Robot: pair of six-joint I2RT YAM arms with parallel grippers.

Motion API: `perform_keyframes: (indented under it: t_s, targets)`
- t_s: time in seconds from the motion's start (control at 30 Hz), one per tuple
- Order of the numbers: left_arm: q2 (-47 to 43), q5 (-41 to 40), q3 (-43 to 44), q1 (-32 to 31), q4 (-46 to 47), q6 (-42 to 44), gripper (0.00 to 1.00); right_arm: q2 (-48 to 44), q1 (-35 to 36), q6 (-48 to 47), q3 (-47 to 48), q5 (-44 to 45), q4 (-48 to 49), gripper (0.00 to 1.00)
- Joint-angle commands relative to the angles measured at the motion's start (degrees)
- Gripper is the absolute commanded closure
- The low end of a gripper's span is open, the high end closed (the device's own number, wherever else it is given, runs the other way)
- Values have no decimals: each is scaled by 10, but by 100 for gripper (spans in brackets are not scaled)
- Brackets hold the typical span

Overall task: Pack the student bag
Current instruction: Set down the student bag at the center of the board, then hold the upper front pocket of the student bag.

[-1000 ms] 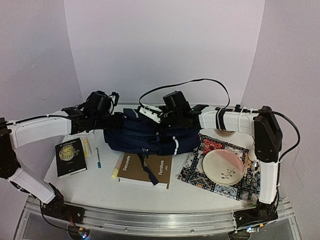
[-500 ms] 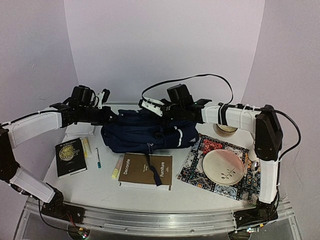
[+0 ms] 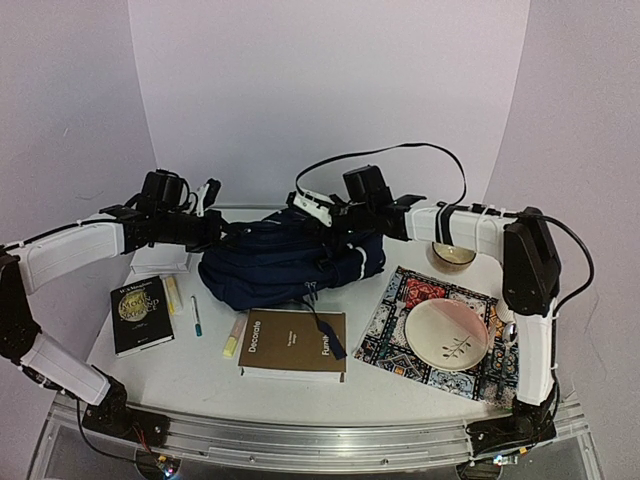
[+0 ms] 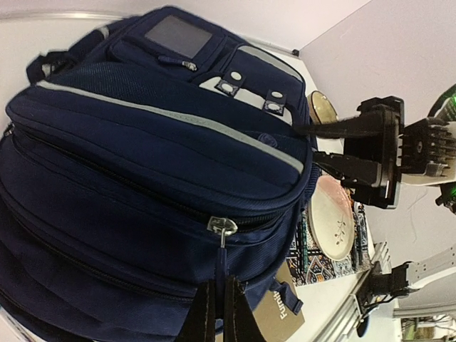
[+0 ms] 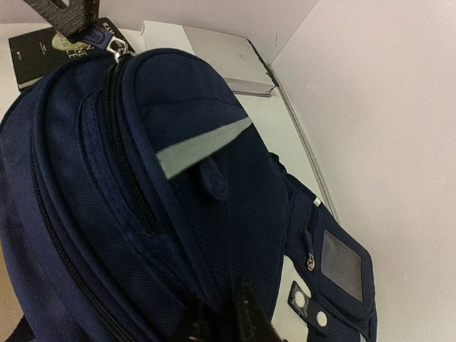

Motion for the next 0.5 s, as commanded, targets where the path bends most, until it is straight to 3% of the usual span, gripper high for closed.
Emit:
perform_keyframes:
  t_s: [0.0,0.17,0.47]
  targets:
    - [19,12,23,-22,26,-37,100,-61,1,40,-19,5,20,72]
    - [42,-7,47,-56,26,-44,100,-86,27,47,-26,5,-6,58]
    - [54,-23,65,-82,26,-52,100,-82,65,37,-28,-2,-44,51]
